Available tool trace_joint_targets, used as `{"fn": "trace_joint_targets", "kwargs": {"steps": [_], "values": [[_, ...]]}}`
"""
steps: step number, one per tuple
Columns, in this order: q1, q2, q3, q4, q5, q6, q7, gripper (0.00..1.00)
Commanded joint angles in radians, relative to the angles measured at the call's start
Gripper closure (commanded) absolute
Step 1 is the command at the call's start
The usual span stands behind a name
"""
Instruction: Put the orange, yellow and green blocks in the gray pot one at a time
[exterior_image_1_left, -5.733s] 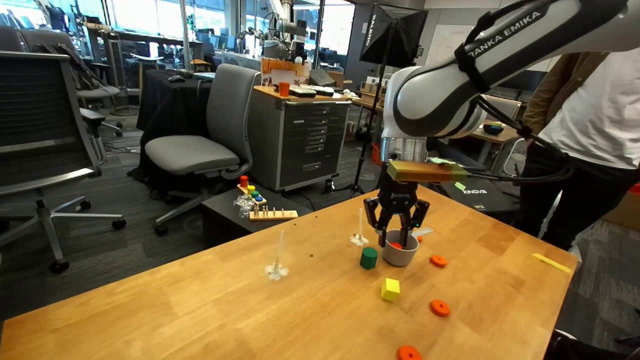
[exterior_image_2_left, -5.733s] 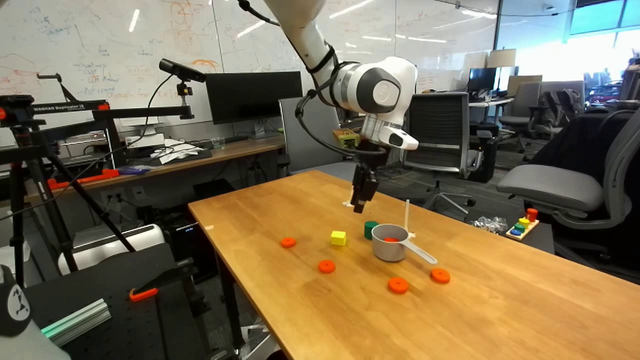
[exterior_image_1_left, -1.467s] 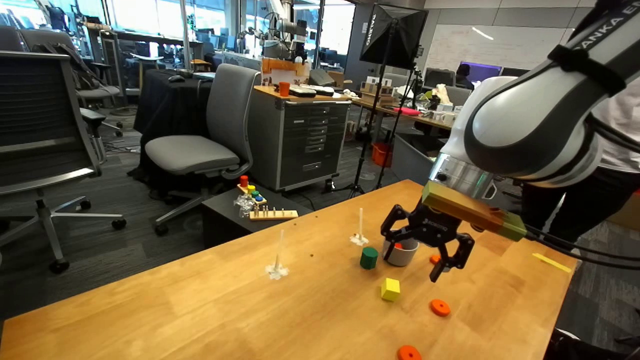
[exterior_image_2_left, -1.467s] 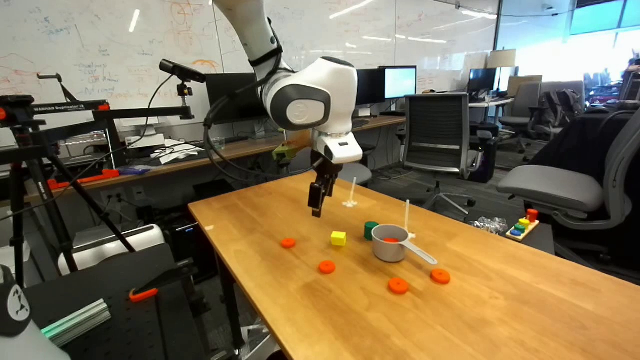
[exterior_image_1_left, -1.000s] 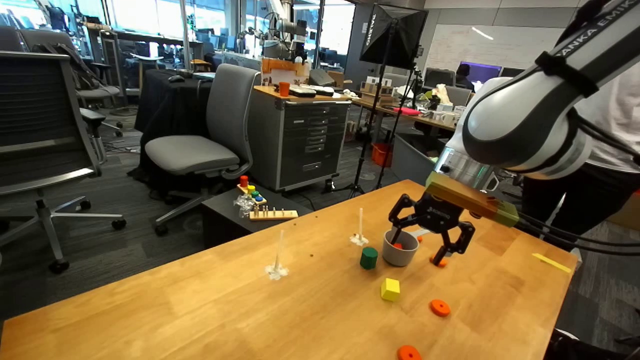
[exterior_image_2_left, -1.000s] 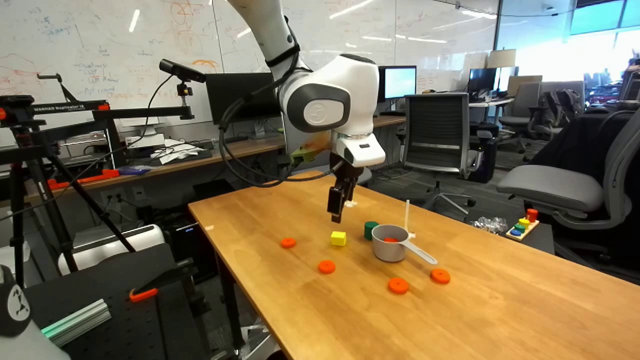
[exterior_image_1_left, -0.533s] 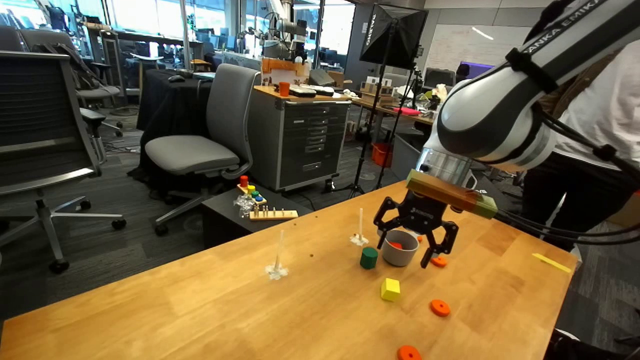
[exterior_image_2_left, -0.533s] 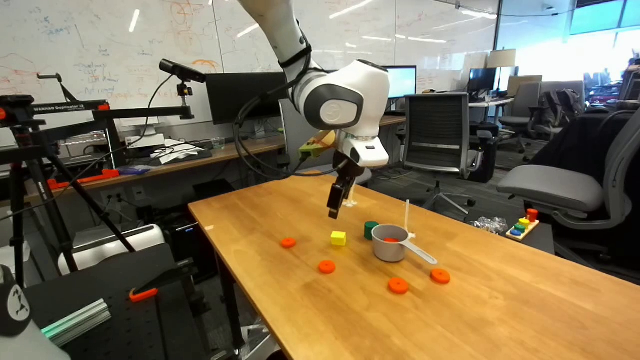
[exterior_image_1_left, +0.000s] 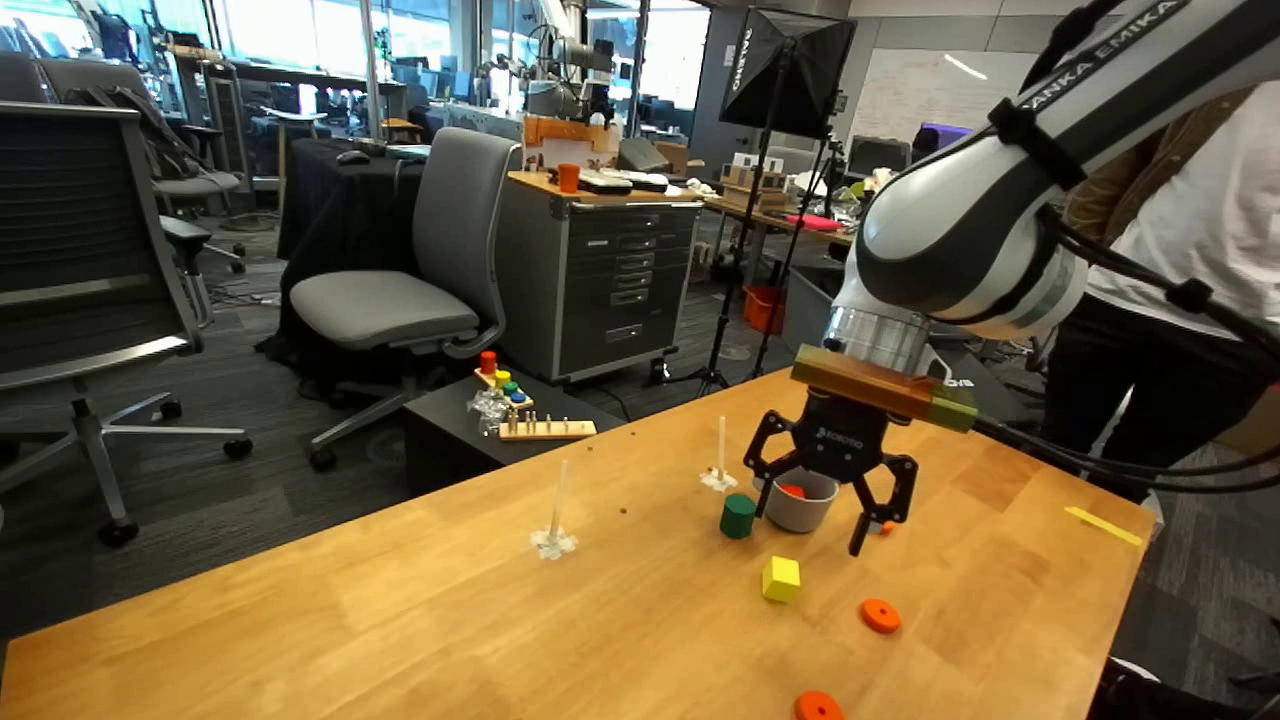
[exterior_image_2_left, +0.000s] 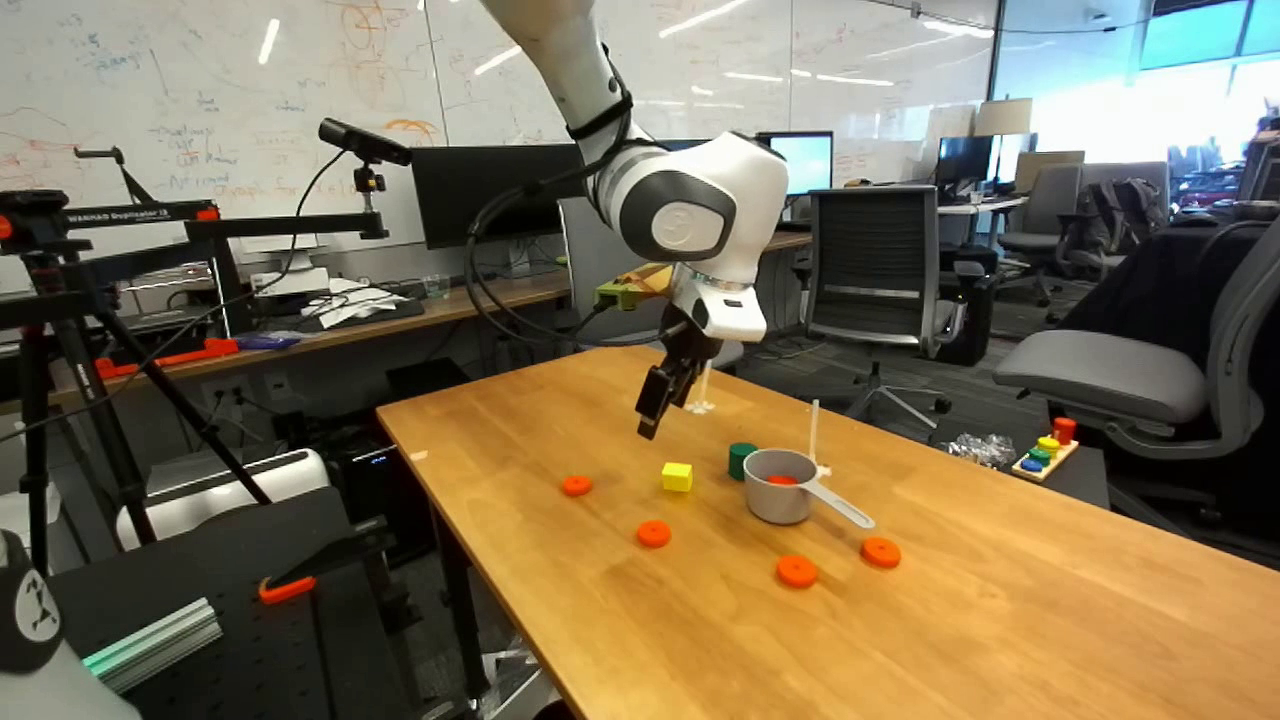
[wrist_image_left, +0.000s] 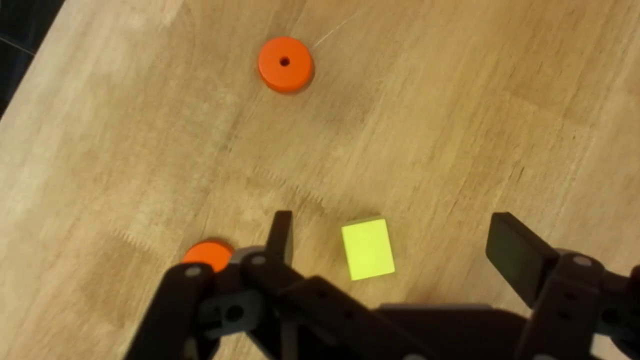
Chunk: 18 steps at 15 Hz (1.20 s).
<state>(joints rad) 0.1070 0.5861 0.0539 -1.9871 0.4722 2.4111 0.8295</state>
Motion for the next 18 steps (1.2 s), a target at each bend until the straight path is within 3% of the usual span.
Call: {"fn": "trace_joint_targets", "kwargs": {"steps": [1,7,18], "values": [[0.039,0.005,-0.052,0.01,-0.036,-0.006,0.141,0.0],[0.086,0.001,-0.102,0.01,-0.17,0.034,0.27,0.0],[0.079,0.15,-0.073,0.177,-0.279,-0.007,0.178,0.0]]}}
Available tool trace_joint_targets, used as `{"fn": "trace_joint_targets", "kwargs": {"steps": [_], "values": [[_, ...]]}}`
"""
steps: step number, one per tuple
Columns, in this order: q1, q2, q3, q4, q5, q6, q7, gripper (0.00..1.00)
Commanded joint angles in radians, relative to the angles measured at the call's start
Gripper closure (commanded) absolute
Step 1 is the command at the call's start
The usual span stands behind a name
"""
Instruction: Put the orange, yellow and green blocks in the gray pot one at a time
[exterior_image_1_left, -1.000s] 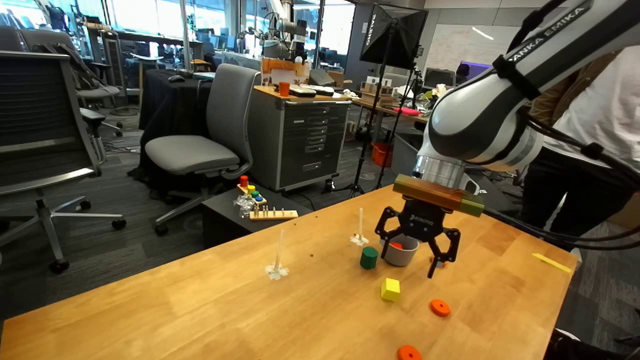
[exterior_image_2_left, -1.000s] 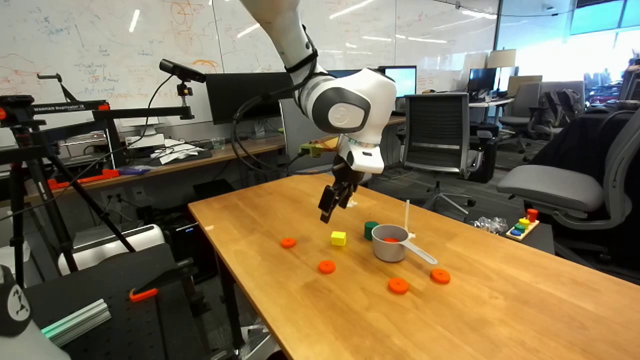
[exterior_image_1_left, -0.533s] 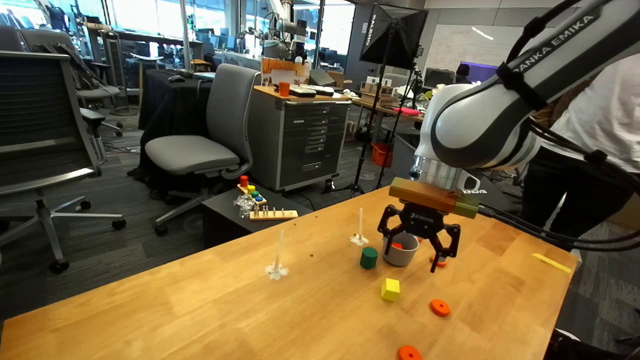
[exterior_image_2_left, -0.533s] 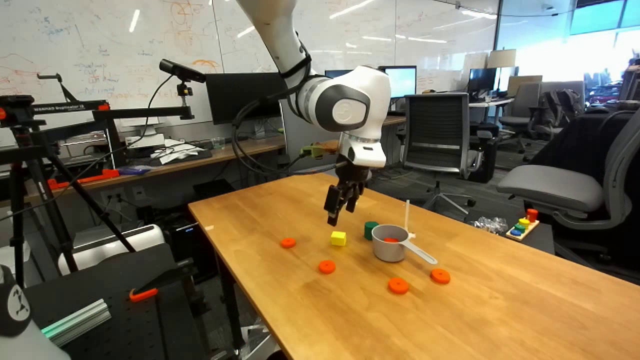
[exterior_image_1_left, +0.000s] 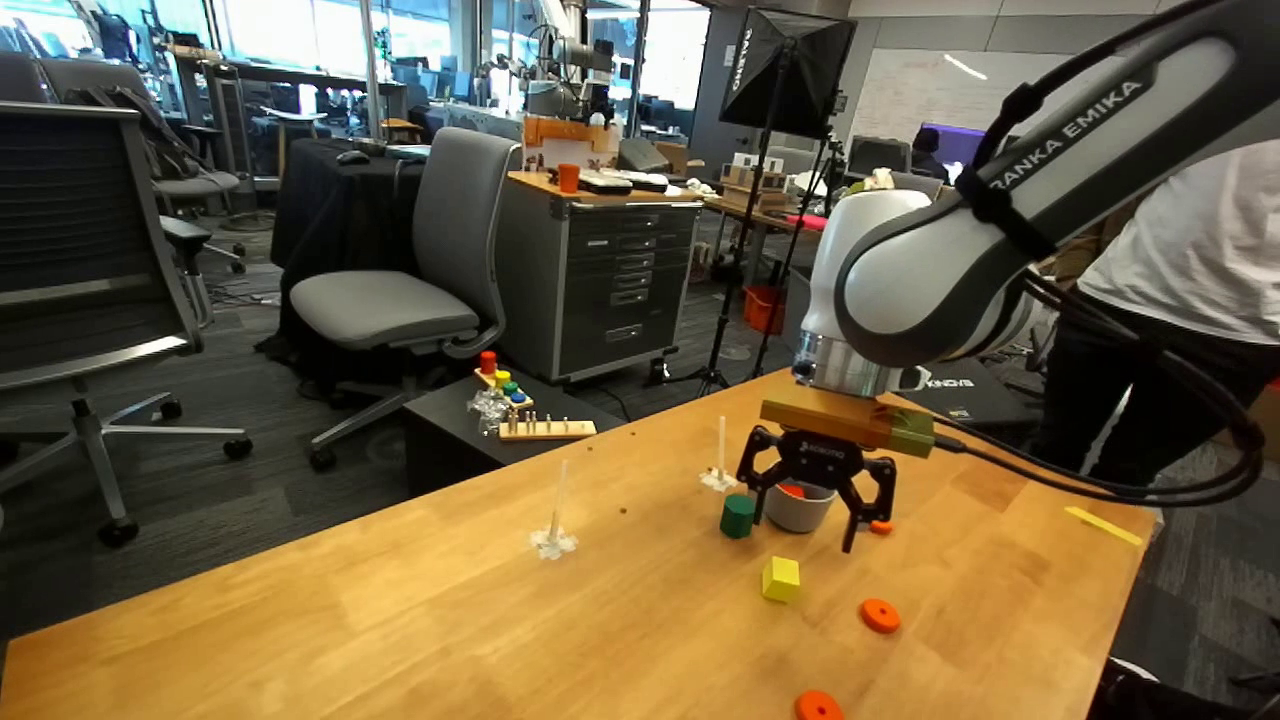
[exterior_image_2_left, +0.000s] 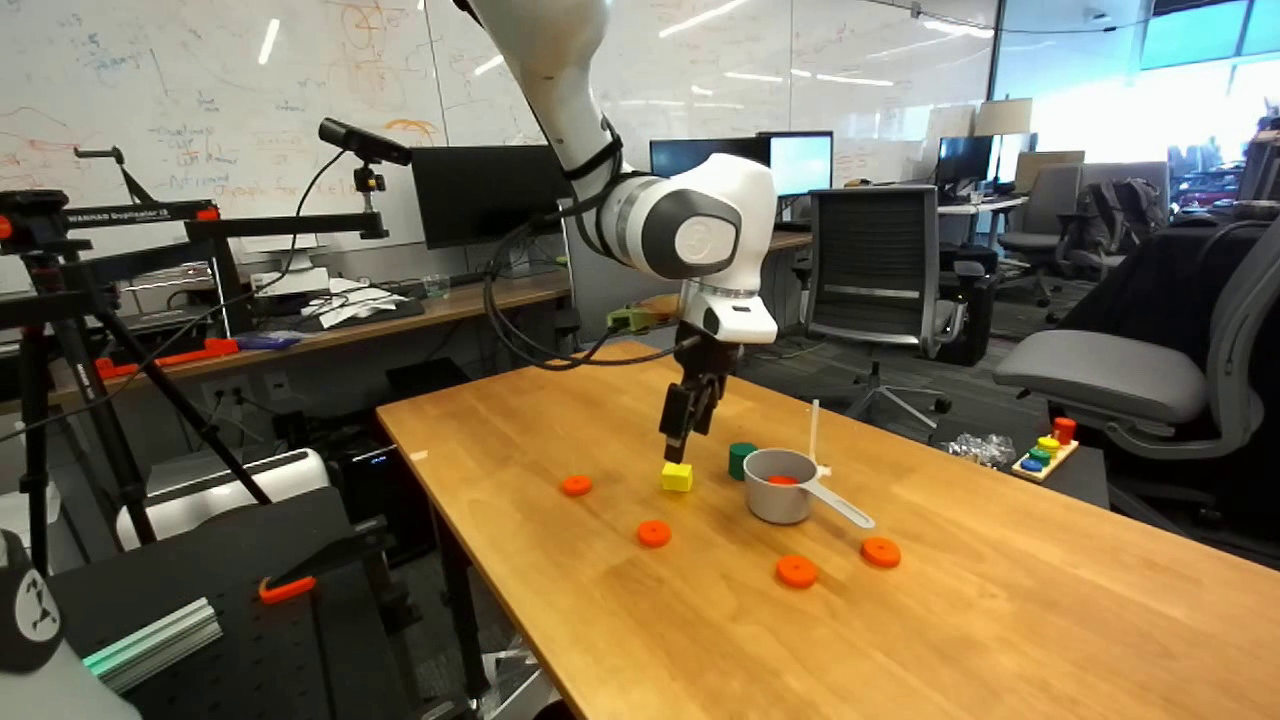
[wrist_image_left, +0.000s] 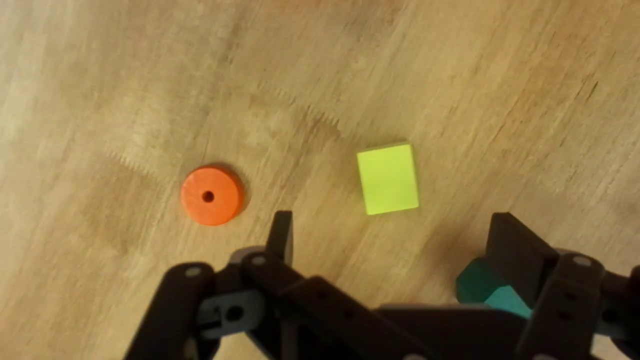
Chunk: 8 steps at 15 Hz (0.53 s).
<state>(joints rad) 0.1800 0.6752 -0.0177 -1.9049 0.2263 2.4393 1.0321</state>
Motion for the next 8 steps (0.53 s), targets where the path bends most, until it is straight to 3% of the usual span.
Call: {"fn": "trace_joint_targets", "kwargs": {"steps": [1,8], "values": [[0.01,0.079,-0.004,0.119,-0.043,-0.041,-0.025,0.0],[0.043,0.153,0.0,0.234,-0.064,-0.076,-0.025,0.0]]}}
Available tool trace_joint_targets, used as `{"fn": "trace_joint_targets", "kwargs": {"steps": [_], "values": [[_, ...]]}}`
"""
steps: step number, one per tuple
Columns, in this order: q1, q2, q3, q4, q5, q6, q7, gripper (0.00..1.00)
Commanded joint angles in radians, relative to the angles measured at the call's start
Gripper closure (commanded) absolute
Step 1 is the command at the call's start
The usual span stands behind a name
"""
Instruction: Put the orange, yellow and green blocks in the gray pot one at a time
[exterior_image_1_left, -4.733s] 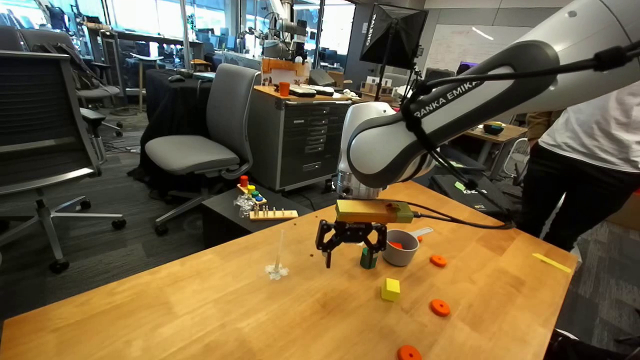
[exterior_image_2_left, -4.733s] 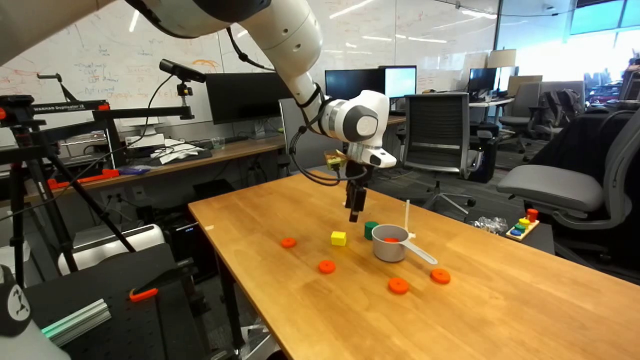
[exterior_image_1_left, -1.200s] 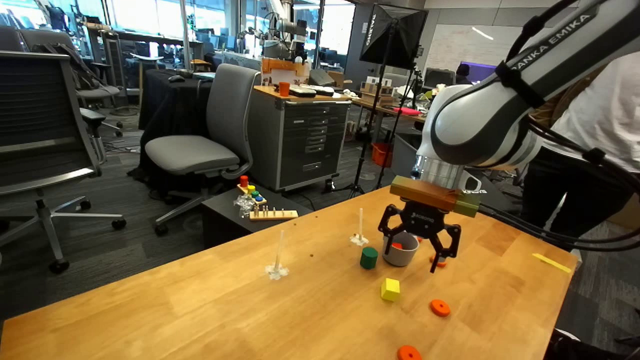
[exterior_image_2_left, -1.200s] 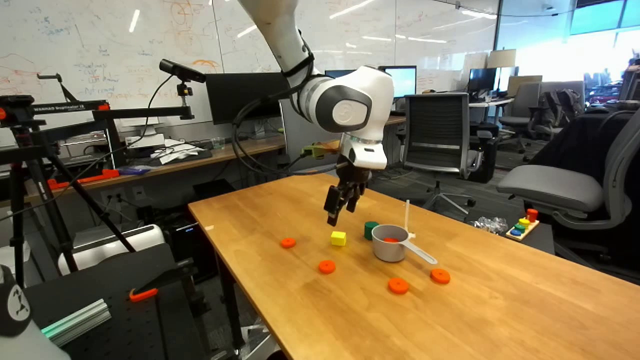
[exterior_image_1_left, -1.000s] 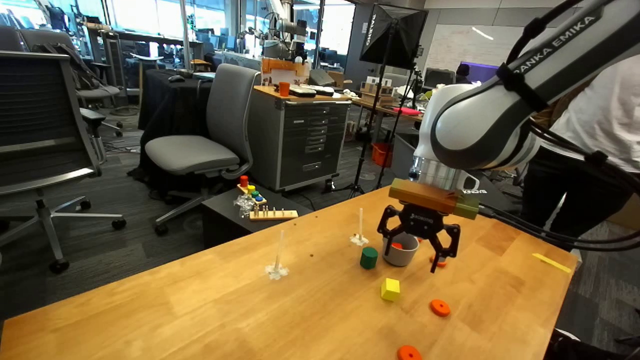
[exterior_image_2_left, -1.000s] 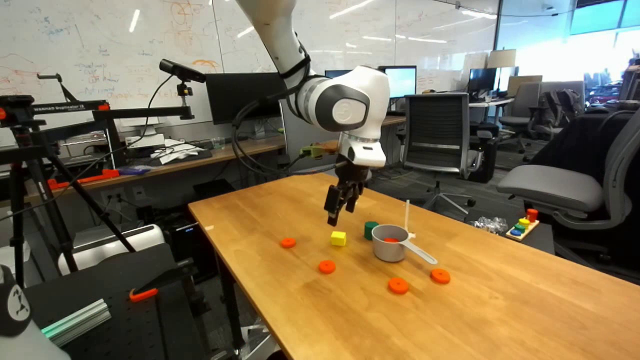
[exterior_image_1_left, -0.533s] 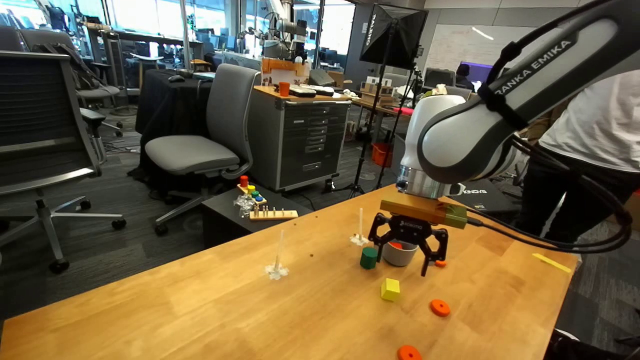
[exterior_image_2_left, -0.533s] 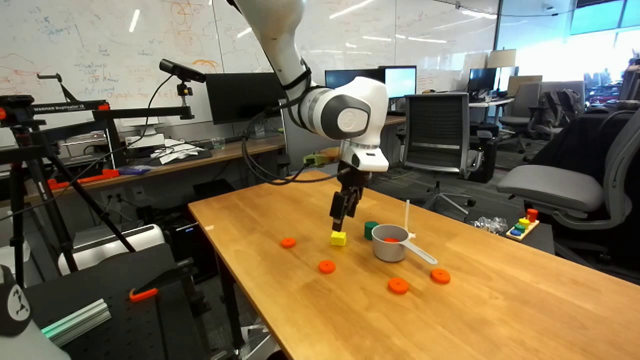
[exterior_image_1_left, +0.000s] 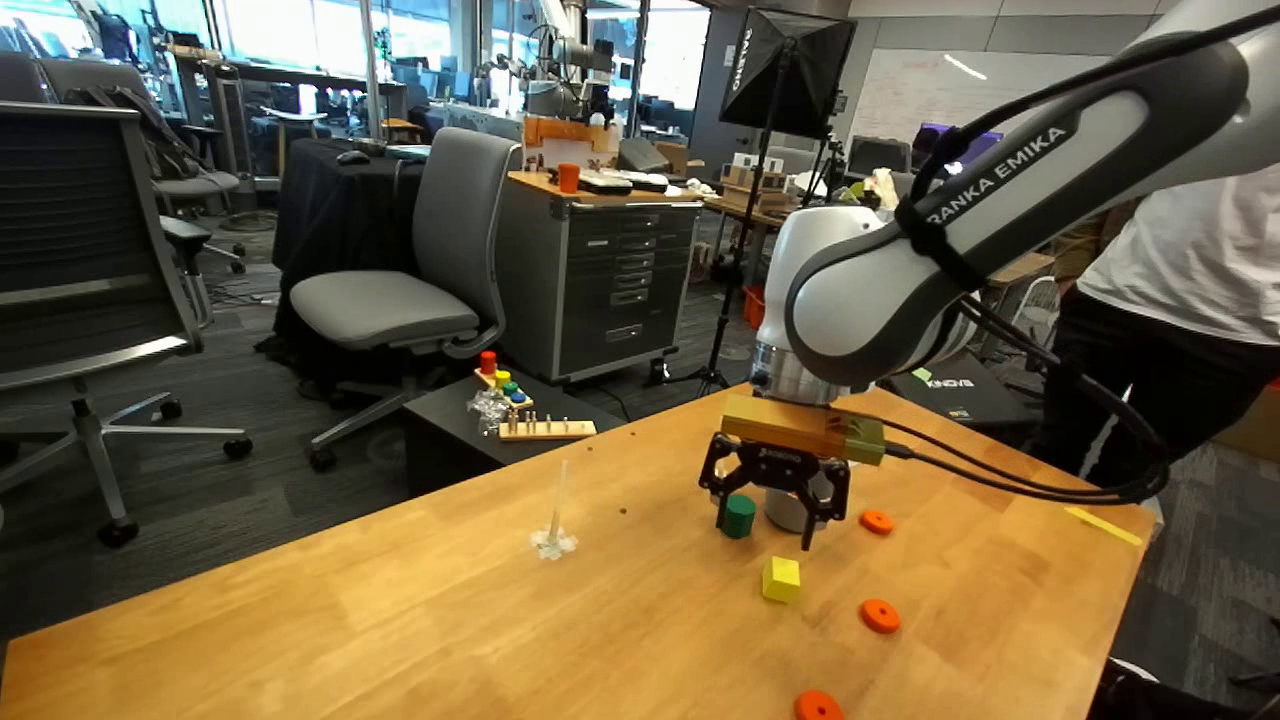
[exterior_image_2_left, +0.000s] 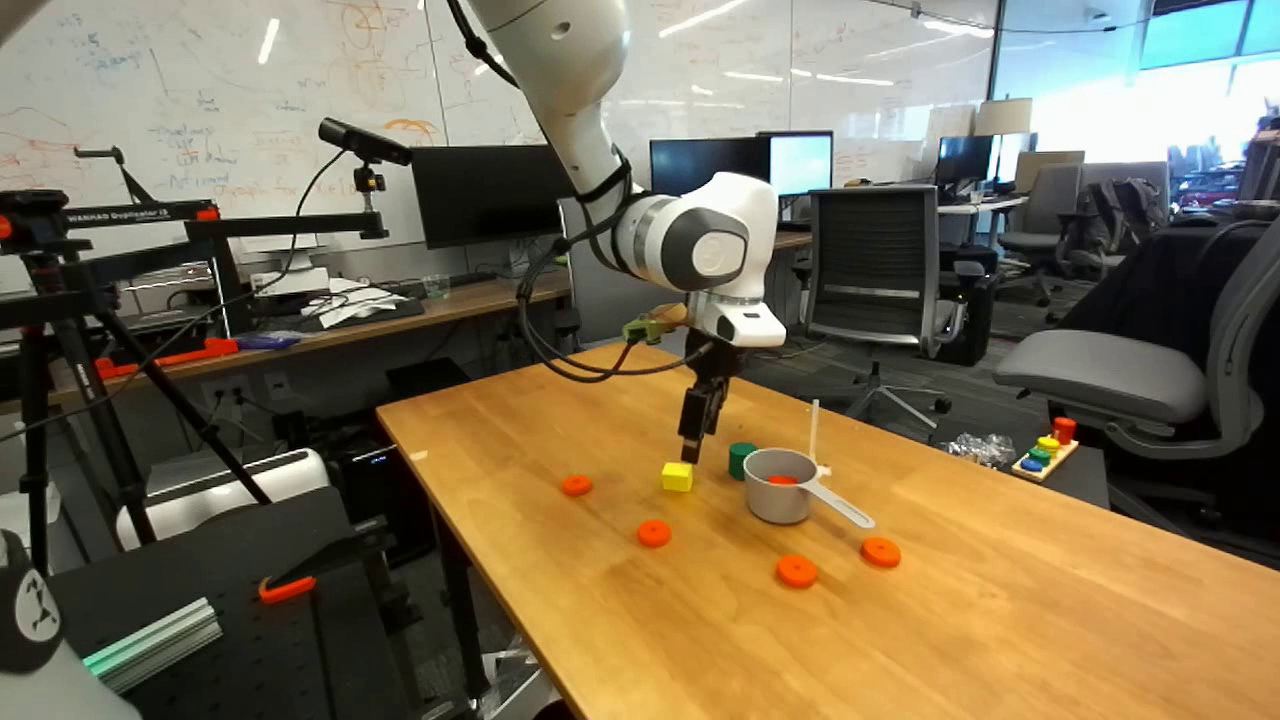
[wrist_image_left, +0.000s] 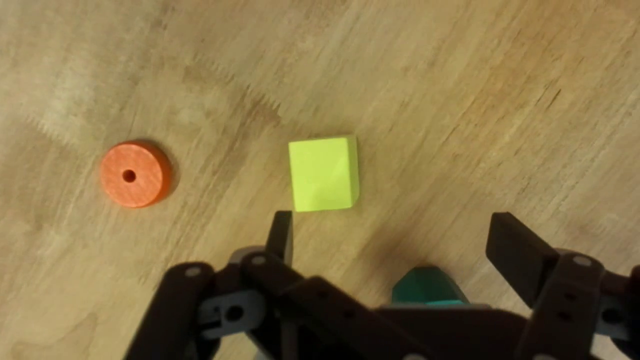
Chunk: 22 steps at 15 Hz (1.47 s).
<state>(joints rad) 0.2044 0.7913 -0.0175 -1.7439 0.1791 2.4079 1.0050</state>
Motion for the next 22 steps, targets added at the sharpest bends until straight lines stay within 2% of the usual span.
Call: {"fn": "trace_joint_targets", "kwargs": {"steps": [1,6,22], "values": [[0.024,0.044,0.003,0.081,-0.013,-0.046,0.005,0.0],[0.039,0.059,0.01,0.073,0.002,-0.04,0.015,0.0],[0.008,0.02,0.002,0.026,0.024,-0.056,0.061,0.0]]}}
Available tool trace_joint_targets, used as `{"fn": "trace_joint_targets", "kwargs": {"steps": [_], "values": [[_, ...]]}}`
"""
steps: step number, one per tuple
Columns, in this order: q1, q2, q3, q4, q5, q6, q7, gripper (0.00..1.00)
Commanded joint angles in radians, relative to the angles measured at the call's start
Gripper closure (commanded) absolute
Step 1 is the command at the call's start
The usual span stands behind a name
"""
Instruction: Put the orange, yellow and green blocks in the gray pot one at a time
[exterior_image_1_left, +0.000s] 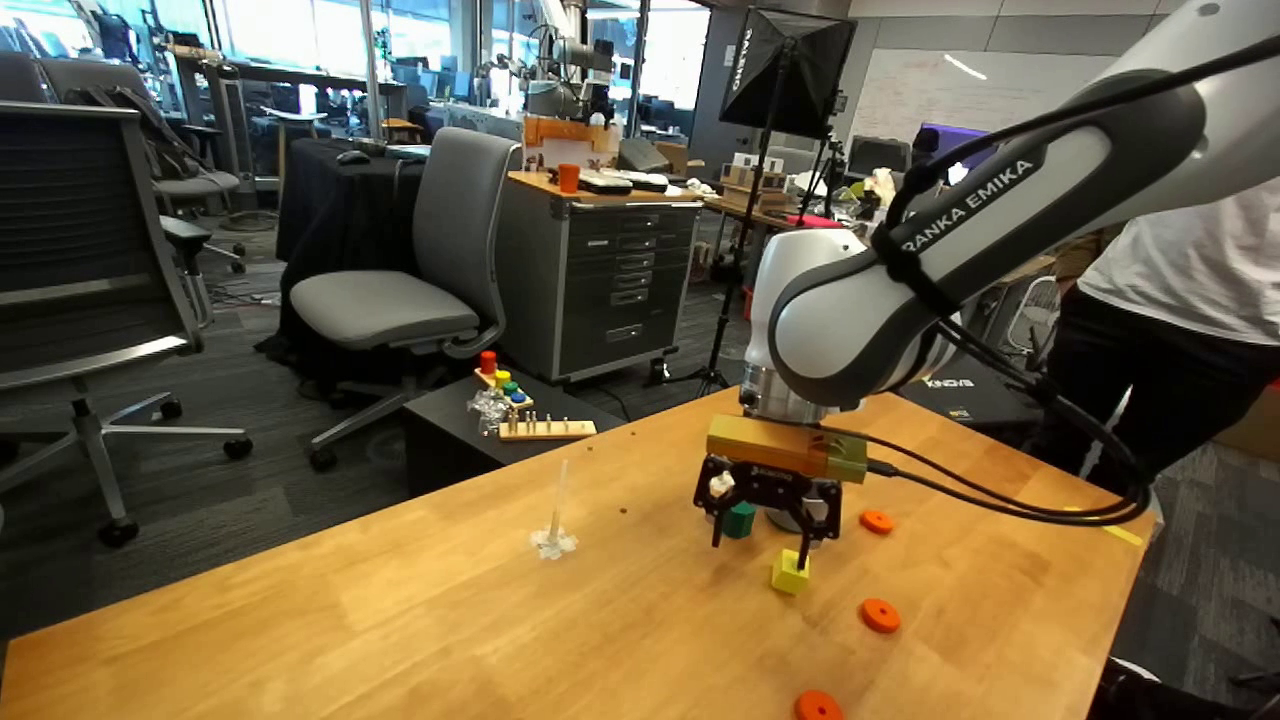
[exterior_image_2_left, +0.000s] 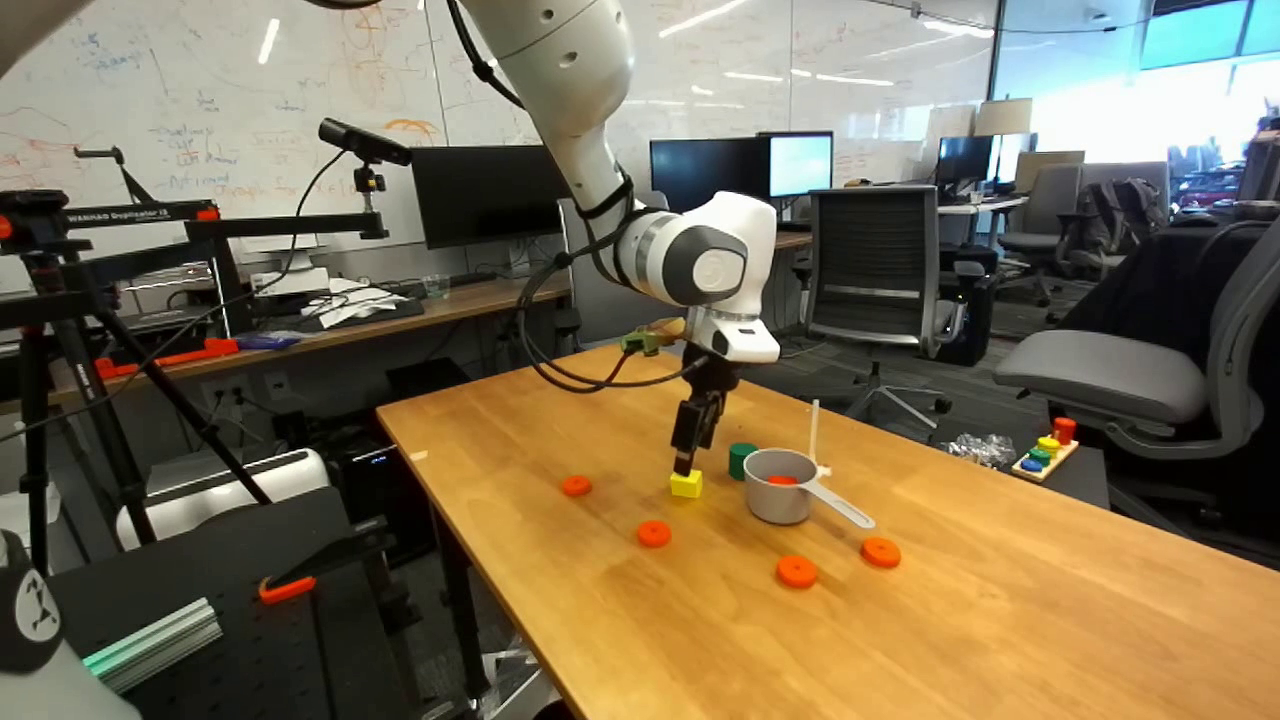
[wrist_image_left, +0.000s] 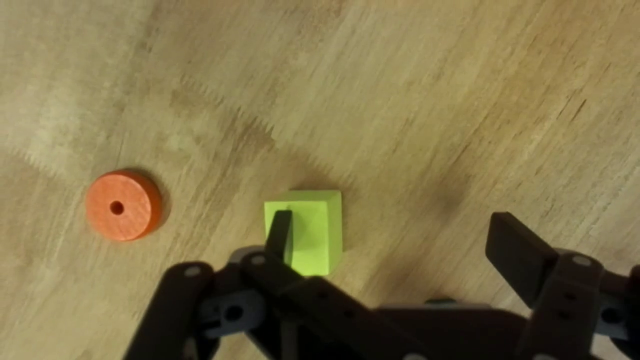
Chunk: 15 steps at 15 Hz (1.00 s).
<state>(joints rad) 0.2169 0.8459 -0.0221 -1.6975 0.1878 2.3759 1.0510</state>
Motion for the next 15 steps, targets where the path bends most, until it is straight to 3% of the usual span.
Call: {"fn": "trace_joint_targets", "kwargs": {"steps": [1,11,12,13,15], "values": [[-0.007,-0.038,0.009,-0.027,0.019,-0.021,0.014,0.0],[-0.037,-0.043,0.012,-0.077,0.056,0.0,-0.006,0.0],[-0.034,-0.04,0.007,-0.077,0.05,0.001,-0.003,0.25],[-0.04,-0.04,0.011,-0.077,0.054,0.001,-0.007,0.26],[-0.041,-0.04,0.008,-0.078,0.052,-0.001,-0.004,0.42]]}}
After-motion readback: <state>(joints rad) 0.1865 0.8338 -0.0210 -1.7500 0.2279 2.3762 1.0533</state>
